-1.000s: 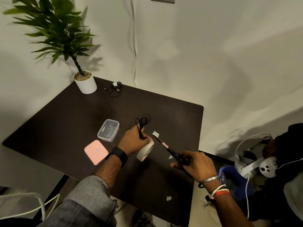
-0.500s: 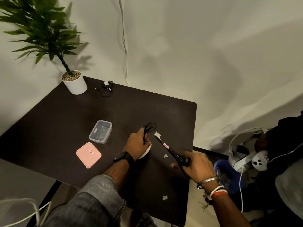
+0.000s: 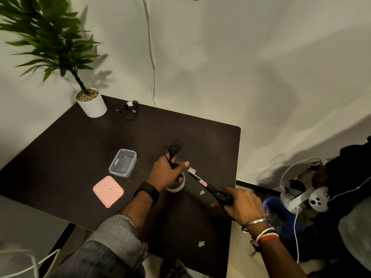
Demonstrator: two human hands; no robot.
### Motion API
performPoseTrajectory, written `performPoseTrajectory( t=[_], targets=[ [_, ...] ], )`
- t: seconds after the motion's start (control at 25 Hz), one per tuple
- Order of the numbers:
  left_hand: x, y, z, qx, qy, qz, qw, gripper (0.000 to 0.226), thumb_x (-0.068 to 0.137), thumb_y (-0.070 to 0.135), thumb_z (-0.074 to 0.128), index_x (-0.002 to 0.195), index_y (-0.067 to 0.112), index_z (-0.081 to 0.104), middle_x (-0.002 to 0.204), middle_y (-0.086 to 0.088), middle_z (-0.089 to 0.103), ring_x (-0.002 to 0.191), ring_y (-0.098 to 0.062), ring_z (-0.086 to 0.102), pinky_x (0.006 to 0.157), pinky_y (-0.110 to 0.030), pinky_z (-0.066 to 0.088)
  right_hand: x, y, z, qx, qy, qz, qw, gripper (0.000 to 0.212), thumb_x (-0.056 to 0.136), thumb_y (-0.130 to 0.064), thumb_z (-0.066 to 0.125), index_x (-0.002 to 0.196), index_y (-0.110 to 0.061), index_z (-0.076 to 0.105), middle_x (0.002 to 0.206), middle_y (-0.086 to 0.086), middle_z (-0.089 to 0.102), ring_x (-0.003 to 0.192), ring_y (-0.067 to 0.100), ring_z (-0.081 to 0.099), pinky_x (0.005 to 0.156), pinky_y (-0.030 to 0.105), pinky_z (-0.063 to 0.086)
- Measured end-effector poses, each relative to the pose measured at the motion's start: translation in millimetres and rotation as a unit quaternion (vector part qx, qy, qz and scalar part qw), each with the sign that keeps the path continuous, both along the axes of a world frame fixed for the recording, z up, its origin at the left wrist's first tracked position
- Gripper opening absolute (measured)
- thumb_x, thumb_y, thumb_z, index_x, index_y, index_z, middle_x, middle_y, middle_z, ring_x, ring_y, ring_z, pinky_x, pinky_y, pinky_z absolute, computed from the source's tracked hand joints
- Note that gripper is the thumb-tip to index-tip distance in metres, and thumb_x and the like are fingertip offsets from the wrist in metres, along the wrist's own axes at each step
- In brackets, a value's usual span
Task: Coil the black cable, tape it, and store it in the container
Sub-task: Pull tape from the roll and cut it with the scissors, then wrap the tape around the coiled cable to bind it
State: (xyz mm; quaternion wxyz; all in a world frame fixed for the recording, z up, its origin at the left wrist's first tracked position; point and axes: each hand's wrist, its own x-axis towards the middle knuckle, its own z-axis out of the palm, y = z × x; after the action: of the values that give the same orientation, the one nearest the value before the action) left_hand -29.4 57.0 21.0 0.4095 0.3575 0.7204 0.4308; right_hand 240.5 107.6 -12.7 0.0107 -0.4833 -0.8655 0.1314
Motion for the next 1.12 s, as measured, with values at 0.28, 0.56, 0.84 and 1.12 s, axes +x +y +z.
performPoseTrajectory(
  t=[0.28, 0.56, 0.84, 1.12],
  targets=[
    [0, 0, 12, -0.01, 0.027, -0.058, 0.998, 0.039, 0.084, 0.008, 0.078, 0.085, 0.015, 0.04, 0.085, -0.01, 0.079, 0.085, -0.04, 0.075, 0.062, -0.036, 0.062, -6, 5, 4, 0.036, -0.015, 0.04, 0.998, 0.041, 0.078, -0.069, 0.061, 0.107, -0.042, 0.06, 0.091, -0.015, 0.07, 0.082, 0.013, 0.069, 0.065, 0.028, 0.055],
    [3, -3, 2, 0.03, 0.007, 0.064, 0.997, 0.032, 0.087, 0.008, 0.075, 0.084, 0.014, 0.044, 0.087, -0.012, 0.074, 0.079, -0.026, 0.076, 0.066, -0.045, 0.064, -23, 1, 0, -0.013, -0.001, 0.048, 0.999, 0.041, 0.08, -0.061, 0.068, 0.112, -0.038, 0.06, 0.1, -0.011, 0.07, 0.088, 0.015, 0.068, 0.063, 0.022, 0.044],
    [-25, -2, 7, 0.057, -0.076, 0.115, 0.989, 0.035, 0.087, 0.006, 0.074, 0.082, 0.018, 0.042, 0.089, -0.011, 0.072, 0.09, -0.025, 0.074, 0.068, -0.044, 0.062, -30, 0, -7, -0.072, -0.042, -0.062, 0.995, 0.05, 0.082, -0.05, 0.071, 0.121, -0.027, 0.049, 0.107, 0.004, 0.07, 0.095, 0.029, 0.069, 0.064, 0.031, 0.045],
    [-12, -20, -4, 0.053, -0.126, 0.081, 0.987, 0.035, 0.089, 0.007, 0.074, 0.088, 0.017, 0.04, 0.089, -0.015, 0.075, 0.084, -0.014, 0.077, 0.053, -0.026, 0.055, -67, 14, -15, -0.153, -0.105, -0.068, 0.98, 0.047, 0.096, -0.021, 0.059, 0.138, -0.018, 0.038, 0.124, 0.018, 0.064, 0.112, 0.037, 0.063, 0.089, 0.042, 0.052]
  ],
)
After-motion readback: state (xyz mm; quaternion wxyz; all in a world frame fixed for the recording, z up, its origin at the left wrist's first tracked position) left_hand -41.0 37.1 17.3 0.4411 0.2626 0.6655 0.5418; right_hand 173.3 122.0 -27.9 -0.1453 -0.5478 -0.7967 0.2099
